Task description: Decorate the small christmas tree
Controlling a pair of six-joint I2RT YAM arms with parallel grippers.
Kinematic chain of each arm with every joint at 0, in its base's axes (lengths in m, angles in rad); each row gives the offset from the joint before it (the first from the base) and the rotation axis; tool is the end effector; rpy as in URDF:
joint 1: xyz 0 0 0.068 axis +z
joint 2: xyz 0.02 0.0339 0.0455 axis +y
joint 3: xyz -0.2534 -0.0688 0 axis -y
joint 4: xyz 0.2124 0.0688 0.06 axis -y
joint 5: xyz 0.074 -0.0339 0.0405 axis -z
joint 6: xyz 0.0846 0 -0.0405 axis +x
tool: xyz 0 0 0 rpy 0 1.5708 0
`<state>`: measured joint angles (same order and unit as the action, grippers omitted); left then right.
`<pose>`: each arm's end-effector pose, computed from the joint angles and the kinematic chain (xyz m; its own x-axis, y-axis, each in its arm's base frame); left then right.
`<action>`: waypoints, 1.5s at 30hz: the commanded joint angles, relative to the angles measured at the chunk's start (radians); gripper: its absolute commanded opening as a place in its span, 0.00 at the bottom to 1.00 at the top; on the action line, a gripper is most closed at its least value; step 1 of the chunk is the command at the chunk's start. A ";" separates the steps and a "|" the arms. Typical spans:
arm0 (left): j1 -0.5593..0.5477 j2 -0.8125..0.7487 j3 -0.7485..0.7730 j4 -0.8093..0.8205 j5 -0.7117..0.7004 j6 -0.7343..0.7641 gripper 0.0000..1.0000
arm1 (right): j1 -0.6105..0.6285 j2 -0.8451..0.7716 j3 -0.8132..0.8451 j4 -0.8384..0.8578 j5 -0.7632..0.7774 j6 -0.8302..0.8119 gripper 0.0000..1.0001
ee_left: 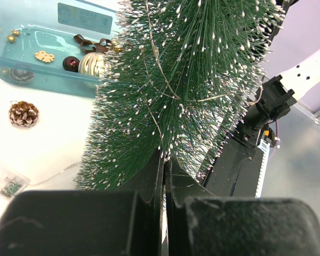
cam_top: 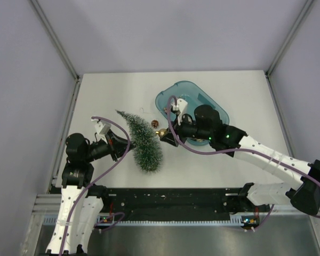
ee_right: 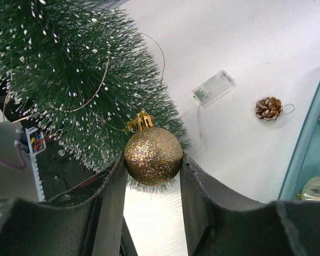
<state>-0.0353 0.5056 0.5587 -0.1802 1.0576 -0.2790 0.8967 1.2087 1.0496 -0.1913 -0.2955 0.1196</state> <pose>0.1191 -0.0780 0.2928 -0.3644 -0.1224 -0.9232 0.8120 0.4436 -0.3793 0.1649 0.2458 0.3229 -0.3223 -0.2205 -0.9206 -0.8860 0.4127 0.2113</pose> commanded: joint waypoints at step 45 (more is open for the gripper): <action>0.000 -0.013 -0.013 0.010 0.005 -0.002 0.00 | 0.013 -0.005 -0.149 0.262 -0.040 0.152 0.47</action>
<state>-0.0353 0.5056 0.5587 -0.1802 1.0573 -0.2886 0.8967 1.2331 0.9028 0.0101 -0.3206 0.2550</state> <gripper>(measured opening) 0.021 0.466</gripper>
